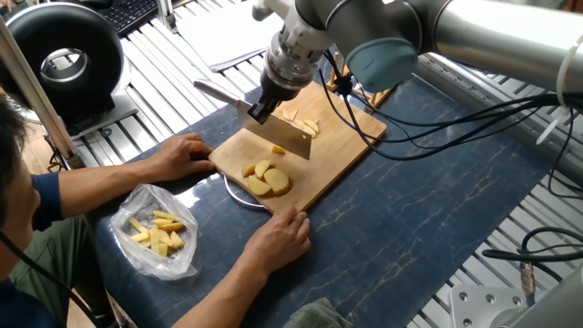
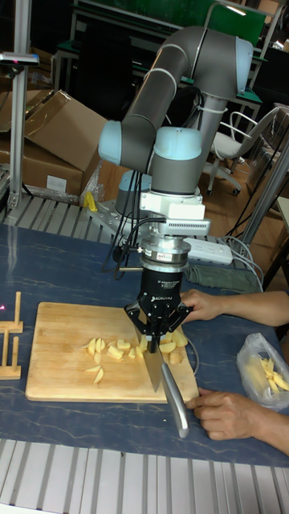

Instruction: Chop the potatoes

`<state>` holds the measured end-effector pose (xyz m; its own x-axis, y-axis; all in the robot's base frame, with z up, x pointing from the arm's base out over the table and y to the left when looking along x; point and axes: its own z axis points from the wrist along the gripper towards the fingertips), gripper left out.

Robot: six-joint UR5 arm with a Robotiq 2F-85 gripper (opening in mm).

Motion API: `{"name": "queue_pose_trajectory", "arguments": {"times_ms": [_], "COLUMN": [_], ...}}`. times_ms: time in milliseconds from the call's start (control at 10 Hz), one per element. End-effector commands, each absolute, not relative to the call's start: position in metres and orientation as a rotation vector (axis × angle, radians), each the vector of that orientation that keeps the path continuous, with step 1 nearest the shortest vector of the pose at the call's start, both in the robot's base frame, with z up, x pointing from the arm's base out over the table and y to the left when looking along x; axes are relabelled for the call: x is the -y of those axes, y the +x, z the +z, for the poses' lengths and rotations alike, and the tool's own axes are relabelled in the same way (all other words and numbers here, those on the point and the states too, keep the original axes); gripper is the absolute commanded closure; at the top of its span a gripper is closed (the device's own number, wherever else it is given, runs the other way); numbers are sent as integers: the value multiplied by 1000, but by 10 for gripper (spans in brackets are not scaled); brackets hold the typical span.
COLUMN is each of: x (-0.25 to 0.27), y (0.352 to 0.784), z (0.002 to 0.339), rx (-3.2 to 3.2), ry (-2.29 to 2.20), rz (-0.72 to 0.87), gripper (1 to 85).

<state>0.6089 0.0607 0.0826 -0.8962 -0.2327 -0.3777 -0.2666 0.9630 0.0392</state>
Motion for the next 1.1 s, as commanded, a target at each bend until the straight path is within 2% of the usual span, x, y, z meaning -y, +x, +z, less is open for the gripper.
{"name": "queue_pose_trajectory", "arguments": {"times_ms": [0, 1000], "x": [-61, -65], "y": [610, 608], "z": [84, 76], "rx": [-2732, -2717], "ry": [-351, -331], "rz": [139, 135], "gripper": [847, 847]}}
